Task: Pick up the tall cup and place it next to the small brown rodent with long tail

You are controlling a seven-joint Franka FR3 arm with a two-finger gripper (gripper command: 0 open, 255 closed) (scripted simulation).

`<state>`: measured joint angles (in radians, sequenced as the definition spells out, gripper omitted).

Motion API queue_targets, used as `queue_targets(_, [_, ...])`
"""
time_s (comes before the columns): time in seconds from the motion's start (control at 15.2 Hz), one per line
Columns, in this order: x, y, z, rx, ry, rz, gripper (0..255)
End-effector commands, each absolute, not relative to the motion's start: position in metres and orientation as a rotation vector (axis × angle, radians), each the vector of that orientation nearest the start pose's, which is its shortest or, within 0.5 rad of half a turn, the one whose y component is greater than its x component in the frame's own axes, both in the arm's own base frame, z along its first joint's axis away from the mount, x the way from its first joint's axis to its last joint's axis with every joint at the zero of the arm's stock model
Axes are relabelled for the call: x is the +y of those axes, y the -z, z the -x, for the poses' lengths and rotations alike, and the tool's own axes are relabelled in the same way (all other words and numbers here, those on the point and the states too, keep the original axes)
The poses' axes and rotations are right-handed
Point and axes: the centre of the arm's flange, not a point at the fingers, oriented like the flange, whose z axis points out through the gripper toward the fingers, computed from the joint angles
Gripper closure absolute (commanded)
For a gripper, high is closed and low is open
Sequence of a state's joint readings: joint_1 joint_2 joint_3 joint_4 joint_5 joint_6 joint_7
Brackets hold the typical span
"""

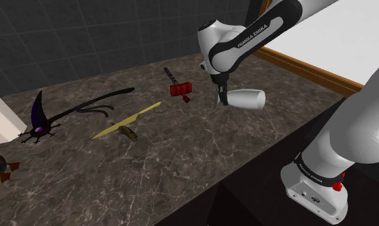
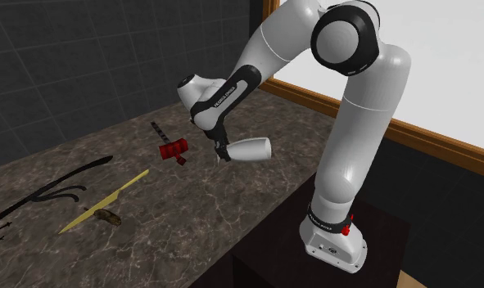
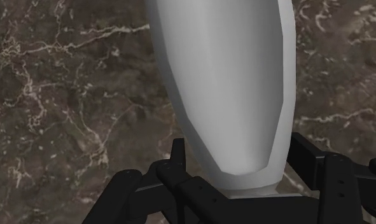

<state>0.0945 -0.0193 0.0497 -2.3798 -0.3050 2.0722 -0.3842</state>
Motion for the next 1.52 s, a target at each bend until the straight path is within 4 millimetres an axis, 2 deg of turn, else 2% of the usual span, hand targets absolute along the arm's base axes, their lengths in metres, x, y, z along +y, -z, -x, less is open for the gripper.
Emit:
queue_targets(0.0, [0.051,-0.310,-0.459,-1.157,-0.524,3.100,255])
queue_targets(0.4, [0.051,-0.310,-0.458,-1.157,-0.523,3.100,255])
queue_targets(1.45, [0.051,-0.395,-0.458,-1.157,-0.523,3.100,255])
